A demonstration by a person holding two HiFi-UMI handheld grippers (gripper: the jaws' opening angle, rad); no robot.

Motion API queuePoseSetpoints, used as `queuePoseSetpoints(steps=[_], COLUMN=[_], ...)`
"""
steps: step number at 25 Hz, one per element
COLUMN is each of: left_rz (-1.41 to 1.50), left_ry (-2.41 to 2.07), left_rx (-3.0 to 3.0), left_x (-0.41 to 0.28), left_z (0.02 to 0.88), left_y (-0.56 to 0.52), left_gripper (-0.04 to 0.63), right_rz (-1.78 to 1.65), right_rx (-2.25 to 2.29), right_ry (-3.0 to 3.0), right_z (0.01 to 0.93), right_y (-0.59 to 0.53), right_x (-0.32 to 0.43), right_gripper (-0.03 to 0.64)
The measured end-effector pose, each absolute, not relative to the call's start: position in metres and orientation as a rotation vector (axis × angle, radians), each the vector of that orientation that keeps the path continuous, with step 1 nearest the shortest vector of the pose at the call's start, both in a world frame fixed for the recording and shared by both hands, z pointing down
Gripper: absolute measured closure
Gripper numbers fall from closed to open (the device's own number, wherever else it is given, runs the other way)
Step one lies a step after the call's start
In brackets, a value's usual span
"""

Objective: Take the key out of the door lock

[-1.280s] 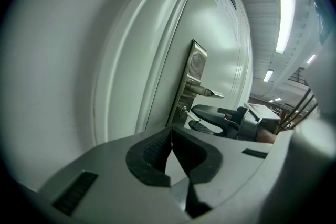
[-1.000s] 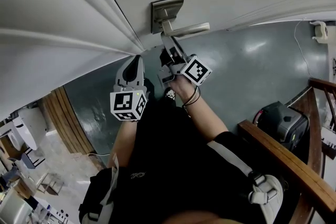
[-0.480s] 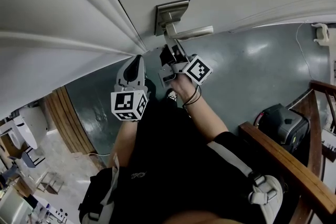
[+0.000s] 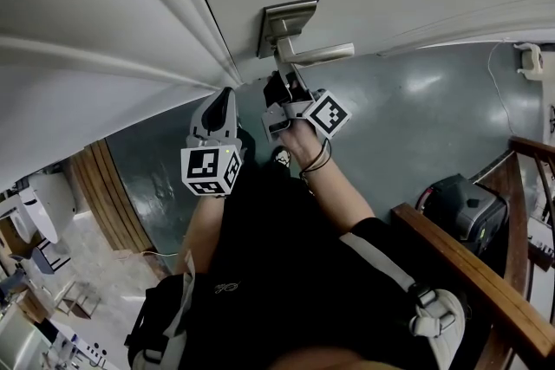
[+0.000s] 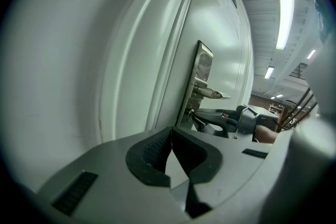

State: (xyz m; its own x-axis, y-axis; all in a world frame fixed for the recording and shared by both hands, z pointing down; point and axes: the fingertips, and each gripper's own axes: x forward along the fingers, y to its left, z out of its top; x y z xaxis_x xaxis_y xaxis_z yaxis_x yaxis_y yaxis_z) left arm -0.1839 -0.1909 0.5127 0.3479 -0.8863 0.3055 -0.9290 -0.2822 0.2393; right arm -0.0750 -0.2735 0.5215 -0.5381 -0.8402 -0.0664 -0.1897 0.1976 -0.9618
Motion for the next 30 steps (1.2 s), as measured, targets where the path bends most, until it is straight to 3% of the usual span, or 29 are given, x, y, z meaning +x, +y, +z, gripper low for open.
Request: queuePoseSetpoints(steps=[30], left_rz=[0.160], left_ry=[-1.585], left_rx=[2.242], left_x=[-0.183], left_z=[0.519], left_y=[-0.184], left_gripper=[0.572], right_rz=[-1.425], right_rx=[-0.978], right_ry=[1.793], right_z=[0.533], right_y=[-0.267], right_x=[-0.070], right_gripper=[0.586])
